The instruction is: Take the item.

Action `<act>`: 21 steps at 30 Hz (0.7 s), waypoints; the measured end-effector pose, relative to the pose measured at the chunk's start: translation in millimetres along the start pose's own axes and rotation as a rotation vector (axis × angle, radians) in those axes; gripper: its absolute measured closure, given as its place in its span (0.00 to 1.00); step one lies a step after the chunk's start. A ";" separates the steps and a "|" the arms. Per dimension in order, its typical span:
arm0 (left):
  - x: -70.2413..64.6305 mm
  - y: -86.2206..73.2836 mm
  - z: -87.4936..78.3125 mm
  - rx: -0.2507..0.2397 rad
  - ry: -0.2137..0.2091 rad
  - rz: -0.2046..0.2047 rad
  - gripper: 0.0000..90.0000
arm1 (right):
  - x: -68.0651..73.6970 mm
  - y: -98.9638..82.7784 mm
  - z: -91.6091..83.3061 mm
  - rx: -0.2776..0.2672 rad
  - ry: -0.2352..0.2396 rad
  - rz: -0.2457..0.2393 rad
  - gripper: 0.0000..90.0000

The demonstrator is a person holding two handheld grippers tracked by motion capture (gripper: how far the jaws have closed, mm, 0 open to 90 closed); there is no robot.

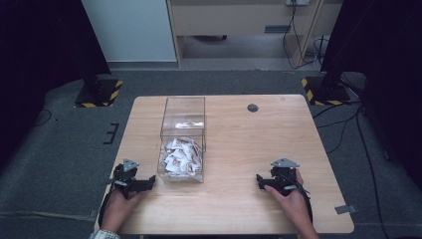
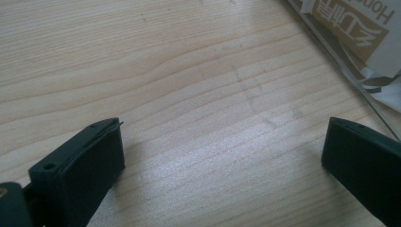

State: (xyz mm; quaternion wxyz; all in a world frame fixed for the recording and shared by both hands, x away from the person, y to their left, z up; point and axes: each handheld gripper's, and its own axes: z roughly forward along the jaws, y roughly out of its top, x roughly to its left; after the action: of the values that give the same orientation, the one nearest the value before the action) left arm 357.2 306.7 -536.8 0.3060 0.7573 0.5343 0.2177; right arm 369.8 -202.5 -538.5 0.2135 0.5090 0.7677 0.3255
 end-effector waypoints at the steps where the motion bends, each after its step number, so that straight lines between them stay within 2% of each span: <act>1: 0.0 0.0 0.0 0.000 0.000 0.000 0.00 | -0.1 0.0 0.0 -0.001 0.000 -0.002 0.08; 21: 0.0 0.0 0.0 0.000 0.000 0.000 0.00 | 0.0 -0.4 -0.6 0.001 0.000 0.000 0.08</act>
State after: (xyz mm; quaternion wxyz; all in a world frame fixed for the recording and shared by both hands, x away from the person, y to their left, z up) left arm 357.2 306.7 -536.8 0.3060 0.7573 0.5343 0.2177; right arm 369.1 -202.9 -538.4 0.2132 0.5091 0.7679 0.3251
